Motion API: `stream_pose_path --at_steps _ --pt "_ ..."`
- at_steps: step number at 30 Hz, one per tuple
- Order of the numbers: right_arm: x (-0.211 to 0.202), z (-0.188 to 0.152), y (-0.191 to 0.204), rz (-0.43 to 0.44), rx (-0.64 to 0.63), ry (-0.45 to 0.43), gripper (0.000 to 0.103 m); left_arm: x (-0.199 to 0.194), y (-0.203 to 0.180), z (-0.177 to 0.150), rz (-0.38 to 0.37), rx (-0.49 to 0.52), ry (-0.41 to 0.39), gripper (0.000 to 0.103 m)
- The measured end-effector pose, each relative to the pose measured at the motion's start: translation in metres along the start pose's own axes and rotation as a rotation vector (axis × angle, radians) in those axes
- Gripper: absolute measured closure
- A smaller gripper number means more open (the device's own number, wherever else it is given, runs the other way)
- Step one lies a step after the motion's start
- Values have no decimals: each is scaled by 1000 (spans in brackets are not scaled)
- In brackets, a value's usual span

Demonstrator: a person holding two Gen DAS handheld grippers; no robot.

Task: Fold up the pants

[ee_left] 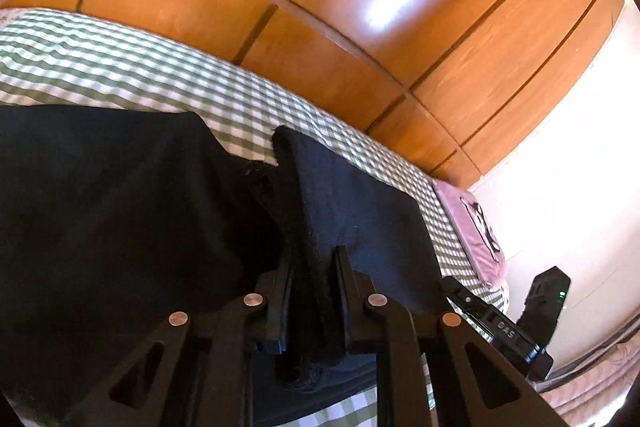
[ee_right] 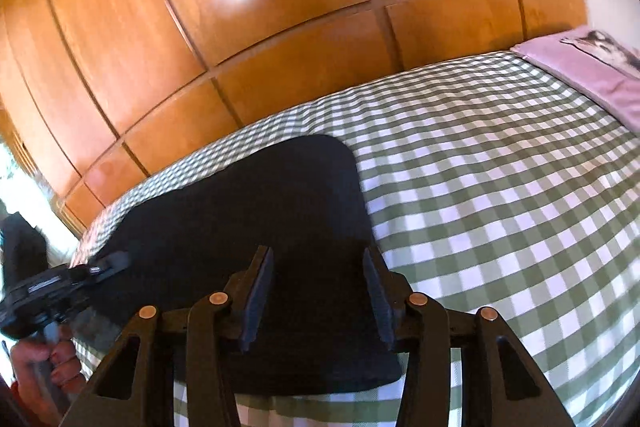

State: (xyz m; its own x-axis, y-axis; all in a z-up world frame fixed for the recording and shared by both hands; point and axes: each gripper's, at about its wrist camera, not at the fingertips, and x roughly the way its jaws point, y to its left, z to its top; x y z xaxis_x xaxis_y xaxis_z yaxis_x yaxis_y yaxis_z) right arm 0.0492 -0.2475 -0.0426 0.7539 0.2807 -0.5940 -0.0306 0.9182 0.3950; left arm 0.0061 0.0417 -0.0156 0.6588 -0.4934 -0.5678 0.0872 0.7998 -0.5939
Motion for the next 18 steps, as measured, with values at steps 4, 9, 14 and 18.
stream_pose_path --at_steps 4,9,14,18 --pt "13 -4 -5 5 8 45 58 20 24 -19 97 -25 99 85" --pt "19 -5 -5 -28 20 64 58 22 39 -28 45 -43 48 78" --pt "-1 21 27 -27 -133 -72 66 27 32 -29 62 -11 20 75" --pt "26 36 50 23 -221 -21 80 25 25 -33 91 9 19 71"
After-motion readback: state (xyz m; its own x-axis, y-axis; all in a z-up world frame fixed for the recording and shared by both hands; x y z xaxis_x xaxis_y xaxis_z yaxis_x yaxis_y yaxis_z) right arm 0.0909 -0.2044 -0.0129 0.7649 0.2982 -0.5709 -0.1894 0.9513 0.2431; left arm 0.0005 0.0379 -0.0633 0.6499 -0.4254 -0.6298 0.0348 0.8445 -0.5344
